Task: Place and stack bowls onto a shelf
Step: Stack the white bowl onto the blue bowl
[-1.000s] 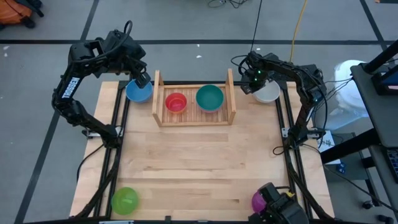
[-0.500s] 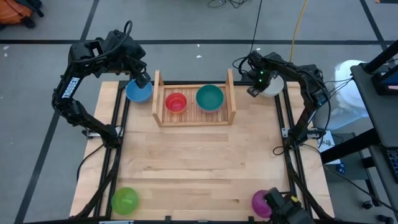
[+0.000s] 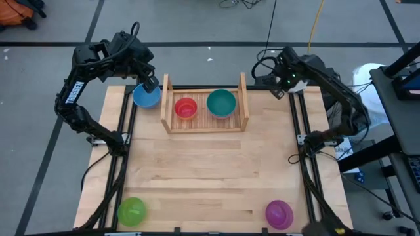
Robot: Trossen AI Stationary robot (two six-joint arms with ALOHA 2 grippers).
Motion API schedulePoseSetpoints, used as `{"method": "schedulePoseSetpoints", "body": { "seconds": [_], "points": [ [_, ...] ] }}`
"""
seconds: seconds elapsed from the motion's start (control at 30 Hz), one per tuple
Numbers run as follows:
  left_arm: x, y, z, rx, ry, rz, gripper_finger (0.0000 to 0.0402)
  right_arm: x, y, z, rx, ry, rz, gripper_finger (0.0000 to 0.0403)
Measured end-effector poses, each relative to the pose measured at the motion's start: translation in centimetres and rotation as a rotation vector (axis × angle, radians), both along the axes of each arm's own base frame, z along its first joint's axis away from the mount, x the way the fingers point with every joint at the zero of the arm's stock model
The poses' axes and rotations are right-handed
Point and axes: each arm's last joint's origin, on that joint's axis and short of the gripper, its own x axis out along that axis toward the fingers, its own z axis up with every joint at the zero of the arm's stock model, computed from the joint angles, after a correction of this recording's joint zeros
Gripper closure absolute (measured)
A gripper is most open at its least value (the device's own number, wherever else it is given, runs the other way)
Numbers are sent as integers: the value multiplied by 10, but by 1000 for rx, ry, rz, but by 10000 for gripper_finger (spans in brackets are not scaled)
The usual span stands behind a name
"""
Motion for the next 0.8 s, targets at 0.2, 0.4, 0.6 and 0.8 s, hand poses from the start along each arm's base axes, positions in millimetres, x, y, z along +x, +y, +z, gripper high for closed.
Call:
{"method": "schedulePoseSetpoints", "body": {
  "seconds": [0.2,0.4,0.6,0.8],
  "points": [
    [0,0,0,-10,-14,18,394,1,34,32,-60,-33,96,403],
    [0,0,0,-25,-31,39,394,17,54,68,-117,-104,184,403],
    [0,0,0,-38,-45,52,394,45,65,100,-127,-228,251,403],
    [0,0,0,-42,-49,53,394,90,69,113,-137,-262,371,403]
  ]
}}
